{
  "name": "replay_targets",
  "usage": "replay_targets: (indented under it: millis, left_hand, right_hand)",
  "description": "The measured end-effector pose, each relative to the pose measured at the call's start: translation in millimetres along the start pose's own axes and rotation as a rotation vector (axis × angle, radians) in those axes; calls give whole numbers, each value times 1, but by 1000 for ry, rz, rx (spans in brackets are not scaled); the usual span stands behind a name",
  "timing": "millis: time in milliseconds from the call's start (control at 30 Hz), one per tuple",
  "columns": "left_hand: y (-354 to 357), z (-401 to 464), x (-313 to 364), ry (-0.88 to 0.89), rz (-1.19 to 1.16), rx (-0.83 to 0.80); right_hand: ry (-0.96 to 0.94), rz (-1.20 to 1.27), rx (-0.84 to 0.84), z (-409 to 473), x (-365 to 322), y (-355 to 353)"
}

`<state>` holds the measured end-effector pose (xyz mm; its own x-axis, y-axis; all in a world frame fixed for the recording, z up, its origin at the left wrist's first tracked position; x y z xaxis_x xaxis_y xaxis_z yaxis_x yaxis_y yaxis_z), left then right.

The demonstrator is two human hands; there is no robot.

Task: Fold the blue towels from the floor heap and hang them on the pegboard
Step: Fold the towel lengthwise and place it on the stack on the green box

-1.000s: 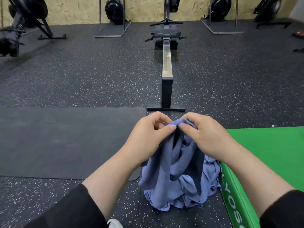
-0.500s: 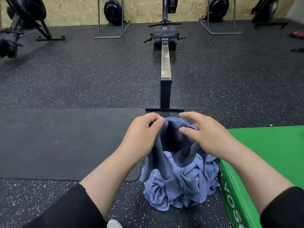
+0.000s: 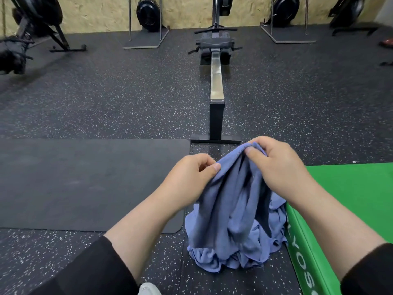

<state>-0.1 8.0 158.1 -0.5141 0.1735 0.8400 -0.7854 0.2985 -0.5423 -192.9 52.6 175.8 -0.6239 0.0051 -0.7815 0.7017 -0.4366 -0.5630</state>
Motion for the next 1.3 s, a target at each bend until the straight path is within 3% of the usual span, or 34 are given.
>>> replay_targets:
  millis: [100, 300, 500, 667, 867, 1067, 1300]
  left_hand:
    - [-1, 1, -7, -14, 98, 26]
    - [-5, 2, 5, 73, 27, 115]
    - [0, -1, 12, 121, -38, 55]
    - [-2, 1, 10, 121, -81, 93]
    - [-7, 4, -4, 38, 151, 55]
    - [-12, 1, 1, 2, 9, 141]
    - [-2, -4, 14, 73, 2, 22]
  right_hand:
    - [70, -9, 71, 3, 12, -8]
    - [53, -204, -240, -6, 11, 6]
    - [-82, -106, -334, -10, -4, 20]
    - [-96, -91, -257, -9, -5, 21]
    - [33, -143, 13, 2, 12, 1]
    - [65, -144, -139, -2, 16, 8]
    - [-65, -94, -299, -11, -3, 22]
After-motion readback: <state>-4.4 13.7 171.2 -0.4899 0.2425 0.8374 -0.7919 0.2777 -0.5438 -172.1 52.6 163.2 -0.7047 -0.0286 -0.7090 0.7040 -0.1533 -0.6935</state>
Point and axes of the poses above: each hand's wrist, its own z-axis towards the middle knuckle, its own y-axis out of the palm, x = y × z, the point moved 4 cm from there along z, towards the middle knuckle, and after that the axes turned 8 degrees about x, right-handed, at the moved point
